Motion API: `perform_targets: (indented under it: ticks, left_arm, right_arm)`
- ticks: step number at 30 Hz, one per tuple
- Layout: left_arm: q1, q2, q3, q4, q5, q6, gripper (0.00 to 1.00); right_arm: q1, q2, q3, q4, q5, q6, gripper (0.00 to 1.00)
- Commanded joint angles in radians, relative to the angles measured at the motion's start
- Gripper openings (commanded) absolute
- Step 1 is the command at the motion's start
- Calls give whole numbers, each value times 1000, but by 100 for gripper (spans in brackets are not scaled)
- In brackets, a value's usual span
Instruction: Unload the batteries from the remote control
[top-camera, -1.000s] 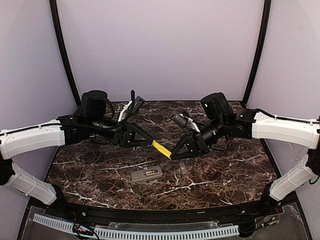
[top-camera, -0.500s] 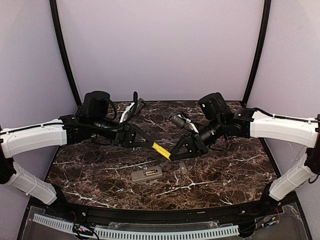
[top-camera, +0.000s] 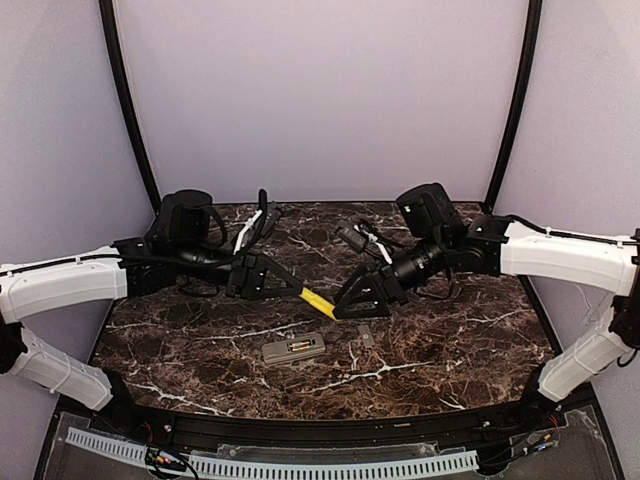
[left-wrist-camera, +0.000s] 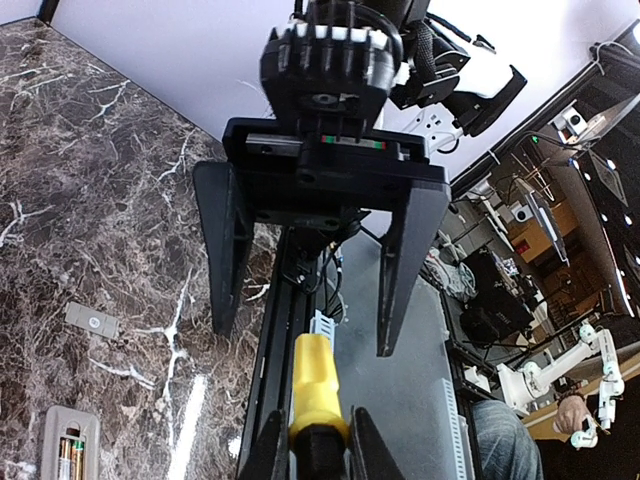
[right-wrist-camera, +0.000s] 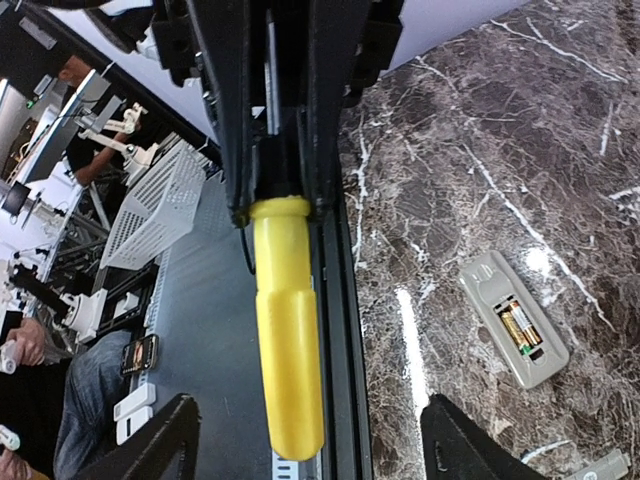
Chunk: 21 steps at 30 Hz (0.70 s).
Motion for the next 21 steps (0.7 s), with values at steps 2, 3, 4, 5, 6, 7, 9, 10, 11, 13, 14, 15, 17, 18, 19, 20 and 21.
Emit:
perform_targets:
  ticks: [2,3,4,5,6,7,9,10,11,13,14,15,17,18,19,20,21]
  left_arm:
    - [0,-43,-35,66,-51,-25,0]
    - [1,-45,-37,78,-64,-31,0]
    - [0,-49,-41,83,-69,-35,0]
    - [1,-50,-42,95,-80,-42,0]
    - [1,-52,-43,99,-86,-45,0]
    - [2,-54,-43,108,-100,-51,0]
    - [5,-56,-44,123,-123,-62,0]
    - [5,-57,-44,133,-142,-67,0]
    - [8,-56,-44,141,-148,-80,0]
    - [13,-53,-45,177,-151,-108,0]
    - [16,-52,-44,206,-149,-128,0]
    - [16,-47,-44,222,-148,-138,0]
    - [17,-35,-40,265,-145,-170,0]
    - [18,-27,-41,297,-142,-195,0]
    - [17,-22,-44,319,-140,-210,0]
    - [18,-9,-45,364,-135,-240,0]
    - [17,-4,-46,383,-132,-254,0]
  right_arm:
    - [-2,-52,-14,125,141,64,85]
    - [-4,-61,-27,161,153,86,87]
    - [-9,-73,-43,197,166,110,92]
    - [-11,-84,-58,237,183,135,96]
    - [-14,-95,-76,278,202,161,97]
    - [-16,-109,-94,310,226,193,98]
    - [-21,-138,-141,409,276,259,98]
    - [-21,-155,-163,465,294,297,98]
    - [-21,-171,-191,516,313,333,98]
    - [-21,-197,-236,618,350,410,97]
    - [-21,-206,-252,654,365,441,97]
    - [-21,-211,-264,693,375,470,97]
    - [-21,-218,-285,747,385,526,96]
    - [-20,-218,-295,776,386,552,95]
    - [-19,-217,-303,801,381,574,95]
    - [-18,-212,-310,834,372,597,95]
    - [-17,-203,-314,861,364,618,95]
